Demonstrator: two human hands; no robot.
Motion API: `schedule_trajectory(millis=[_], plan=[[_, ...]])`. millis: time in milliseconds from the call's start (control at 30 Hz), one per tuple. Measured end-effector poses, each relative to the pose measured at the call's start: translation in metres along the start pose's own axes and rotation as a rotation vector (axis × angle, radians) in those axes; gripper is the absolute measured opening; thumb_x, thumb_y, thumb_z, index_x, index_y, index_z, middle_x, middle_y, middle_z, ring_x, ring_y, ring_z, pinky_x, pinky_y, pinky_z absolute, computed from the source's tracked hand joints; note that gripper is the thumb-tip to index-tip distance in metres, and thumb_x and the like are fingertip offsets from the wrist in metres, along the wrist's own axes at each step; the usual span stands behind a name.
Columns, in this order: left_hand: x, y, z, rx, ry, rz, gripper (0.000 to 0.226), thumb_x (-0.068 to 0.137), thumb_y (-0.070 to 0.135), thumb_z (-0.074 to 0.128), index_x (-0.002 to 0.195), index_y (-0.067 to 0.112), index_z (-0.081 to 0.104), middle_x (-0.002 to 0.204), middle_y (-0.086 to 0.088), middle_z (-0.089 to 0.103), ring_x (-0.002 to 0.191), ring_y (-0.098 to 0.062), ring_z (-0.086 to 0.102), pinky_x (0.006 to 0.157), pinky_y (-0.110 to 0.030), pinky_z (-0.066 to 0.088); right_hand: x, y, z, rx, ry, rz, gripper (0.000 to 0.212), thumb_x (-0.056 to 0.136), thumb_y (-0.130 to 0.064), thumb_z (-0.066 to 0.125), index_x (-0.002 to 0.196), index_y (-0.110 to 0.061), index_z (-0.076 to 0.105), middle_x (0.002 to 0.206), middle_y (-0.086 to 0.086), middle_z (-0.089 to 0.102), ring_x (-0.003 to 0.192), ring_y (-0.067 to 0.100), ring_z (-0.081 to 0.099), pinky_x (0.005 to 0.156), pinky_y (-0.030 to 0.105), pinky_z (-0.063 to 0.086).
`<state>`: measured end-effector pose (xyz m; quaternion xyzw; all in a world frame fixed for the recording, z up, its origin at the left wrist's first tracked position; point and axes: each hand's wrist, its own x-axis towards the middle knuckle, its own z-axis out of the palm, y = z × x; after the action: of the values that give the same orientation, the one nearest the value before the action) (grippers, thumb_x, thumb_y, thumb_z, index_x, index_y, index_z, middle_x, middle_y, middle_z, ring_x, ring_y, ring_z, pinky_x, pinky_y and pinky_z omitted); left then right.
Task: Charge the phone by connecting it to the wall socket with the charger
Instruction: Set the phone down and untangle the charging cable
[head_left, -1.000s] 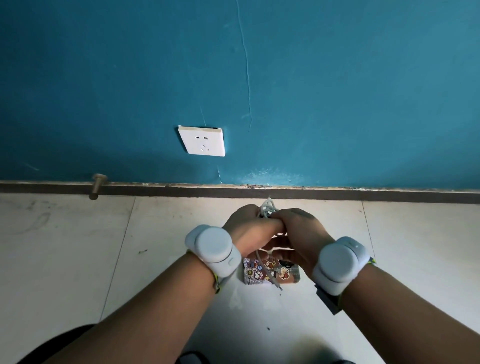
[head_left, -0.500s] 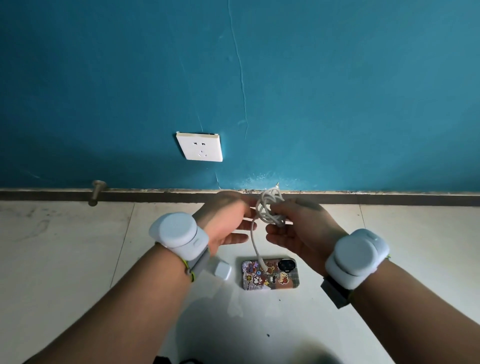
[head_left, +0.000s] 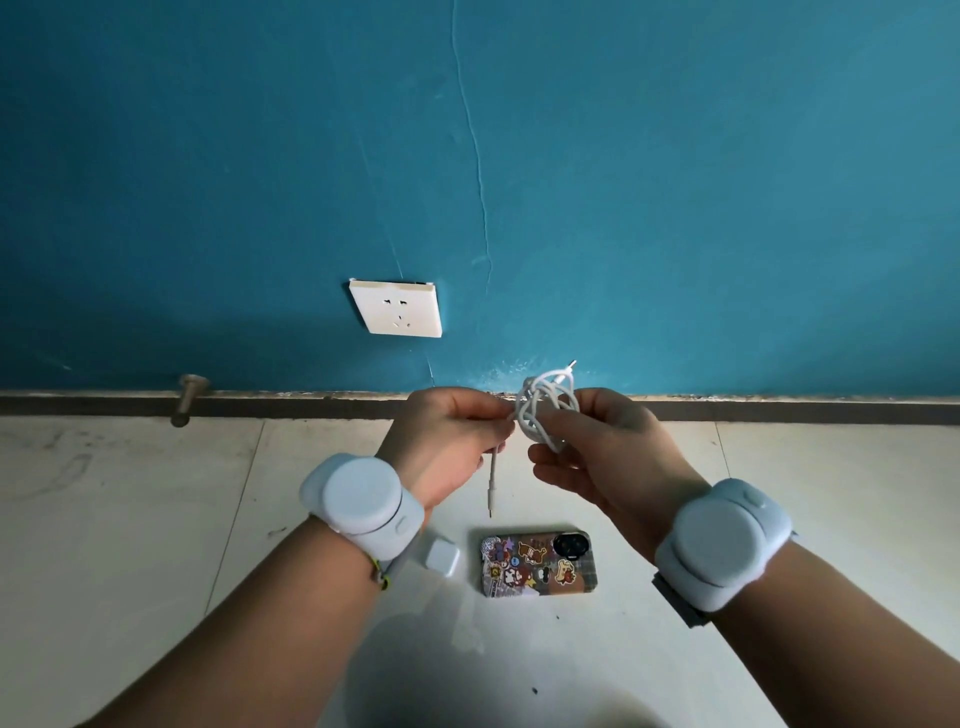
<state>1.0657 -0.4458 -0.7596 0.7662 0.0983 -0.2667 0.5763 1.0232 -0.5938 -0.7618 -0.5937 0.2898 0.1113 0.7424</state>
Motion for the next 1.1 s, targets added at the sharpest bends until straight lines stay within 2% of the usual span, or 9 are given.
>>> schedule_trajectory(millis=[133,200,267,367,500,667,867,1000,1100], plan=[[-0.001,0.006,0.002,-0.004,0.025,0.044,0.026,0.083,0.001,0.062,0.088,0.020,0.078,0.080,0.006,0.076,0.072,-0.006,0.067,0.062,-0.012,0.049,0.000,0.001,0.000,-0.062,0.010,-0.040,0.018,0.084,-0.016,0.074,0.095,-0.004,0.066,0.080,0.009,0.071,0.072,0.022,0.068,0.075,0.037,0.061],[0.000,0.008,0.003,-0.052,0.033,0.074,0.028,0.081,0.004,0.061,0.094,0.022,0.078,0.088,0.007,0.077,0.079,-0.007,0.070,0.071,-0.018,0.052,0.000,0.003,0.001,-0.106,0.014,-0.050,0.014,0.084,-0.015,0.073,0.092,-0.005,0.066,0.080,0.010,0.071,0.072,0.023,0.068,0.076,0.039,0.061],[-0.001,0.010,0.004,-0.078,0.044,0.111,0.027,0.078,0.010,0.066,0.098,0.023,0.077,0.095,0.008,0.077,0.087,-0.011,0.072,0.084,-0.030,0.056,-0.001,0.005,0.002,-0.152,0.009,-0.055,0.013,0.084,-0.015,0.073,0.091,-0.007,0.067,0.081,0.010,0.072,0.072,0.024,0.068,0.076,0.041,0.061],[0.000,0.009,0.006,-0.081,0.035,0.148,0.020,0.080,0.013,0.072,0.097,0.021,0.078,0.094,0.005,0.078,0.093,-0.018,0.072,0.094,-0.040,0.055,-0.001,0.005,0.002,-0.166,0.008,-0.060,0.016,0.084,-0.019,0.074,0.090,-0.007,0.066,0.080,0.009,0.071,0.071,0.023,0.068,0.073,0.039,0.061],[0.003,0.005,0.005,-0.072,0.006,0.140,0.015,0.086,0.014,0.069,0.096,0.021,0.078,0.090,0.001,0.078,0.086,-0.019,0.072,0.087,-0.041,0.058,0.001,0.003,-0.001,-0.243,0.021,-0.092,0.016,0.082,-0.025,0.075,0.091,-0.013,0.067,0.084,0.007,0.075,0.070,0.019,0.071,0.069,0.039,0.060],[0.006,0.002,0.006,-0.118,-0.038,0.131,0.016,0.091,0.008,0.064,0.097,0.015,0.077,0.092,-0.006,0.077,0.079,-0.018,0.070,0.083,-0.036,0.059,0.001,0.001,-0.002,-0.337,0.008,-0.193,0.024,0.076,-0.030,0.077,0.098,-0.031,0.066,0.089,-0.008,0.075,0.078,0.016,0.073,0.070,0.038,0.059],[0.008,0.001,0.009,-0.141,-0.053,0.137,0.022,0.093,0.005,0.060,0.088,0.020,0.076,0.086,-0.001,0.077,0.070,-0.009,0.068,0.072,-0.027,0.058,0.003,0.001,-0.001,-0.322,0.009,-0.211,0.038,0.064,-0.036,0.075,0.101,-0.031,0.066,0.090,-0.005,0.075,0.083,0.024,0.072,0.079,0.047,0.059],[0.008,0.002,0.010,-0.134,-0.049,0.149,0.022,0.093,0.005,0.060,0.088,0.020,0.076,0.085,-0.002,0.077,0.073,-0.013,0.067,0.076,-0.030,0.058,0.005,0.001,-0.003,-0.297,0.007,-0.211,0.035,0.067,-0.029,0.077,0.100,-0.029,0.067,0.090,-0.001,0.074,0.082,0.028,0.072,0.075,0.046,0.059],[0.007,0.005,0.011,-0.149,-0.052,0.156,0.022,0.092,0.002,0.060,0.091,0.017,0.075,0.087,-0.006,0.076,0.078,-0.018,0.066,0.081,-0.036,0.055,0.007,0.000,-0.004,-0.254,-0.002,-0.212,0.030,0.076,-0.009,0.075,0.101,-0.024,0.067,0.090,0.004,0.075,0.079,0.028,0.070,0.071,0.041,0.058]])
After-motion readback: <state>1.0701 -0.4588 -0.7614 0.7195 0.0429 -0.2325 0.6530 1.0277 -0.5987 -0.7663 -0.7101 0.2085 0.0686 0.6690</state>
